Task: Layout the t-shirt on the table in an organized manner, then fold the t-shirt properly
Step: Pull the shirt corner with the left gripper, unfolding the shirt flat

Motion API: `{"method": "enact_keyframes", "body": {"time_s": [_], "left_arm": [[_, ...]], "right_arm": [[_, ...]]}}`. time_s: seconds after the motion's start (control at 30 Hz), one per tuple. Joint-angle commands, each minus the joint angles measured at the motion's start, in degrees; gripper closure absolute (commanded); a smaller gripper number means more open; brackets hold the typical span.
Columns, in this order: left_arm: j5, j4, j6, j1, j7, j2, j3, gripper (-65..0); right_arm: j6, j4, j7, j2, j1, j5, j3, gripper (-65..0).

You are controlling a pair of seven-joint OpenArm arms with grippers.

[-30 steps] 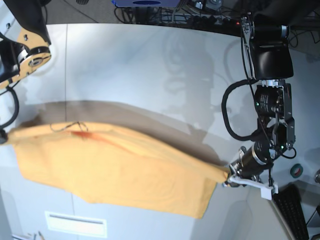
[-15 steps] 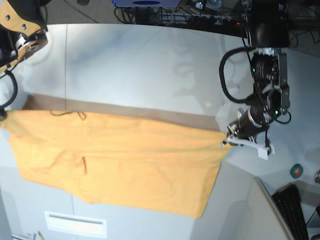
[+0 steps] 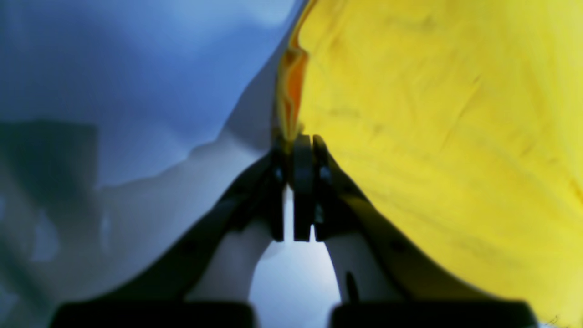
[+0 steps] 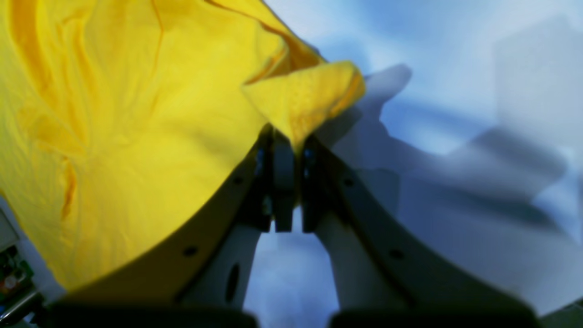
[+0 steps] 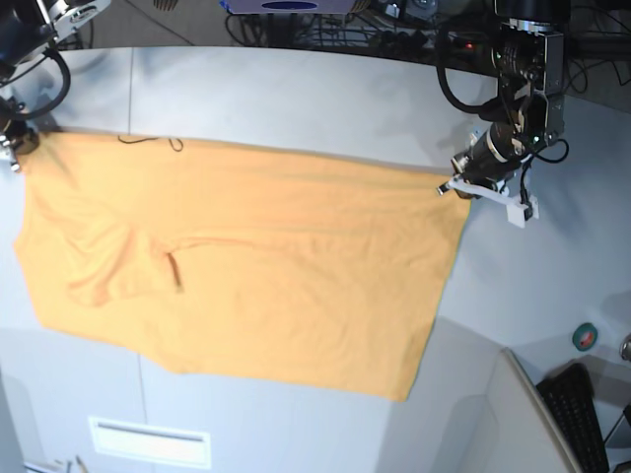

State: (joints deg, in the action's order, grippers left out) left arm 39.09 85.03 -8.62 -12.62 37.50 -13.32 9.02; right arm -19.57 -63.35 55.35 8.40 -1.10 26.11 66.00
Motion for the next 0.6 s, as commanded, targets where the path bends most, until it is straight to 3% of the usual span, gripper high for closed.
{"method": "enact_keyframes", "body": {"time_s": [0.0, 0.33, 0.57], "left_arm": [[-0.01, 1.16, 0.14, -0.87, -0.97, -1.14, 0.35, 0.0], [-0.01, 1.87, 0.14, -9.84, -1.06, -1.32, 6.15, 0.0], [-0.01, 1.87, 0.23, -12.74, -1.06, -1.14, 7.38, 0.0]], "right_arm": [[-0.87, -1.13, -0.19, 0.87, 0.36, 0.75, -0.02, 0.0], [-1.13, -10.01, 0.16, -5.02, 8.88, 0.75, -0.02, 0.0], [-1.22, -11.5, 0.52, -5.46, 11.61, 0.75, -0.02, 0.0]]}}
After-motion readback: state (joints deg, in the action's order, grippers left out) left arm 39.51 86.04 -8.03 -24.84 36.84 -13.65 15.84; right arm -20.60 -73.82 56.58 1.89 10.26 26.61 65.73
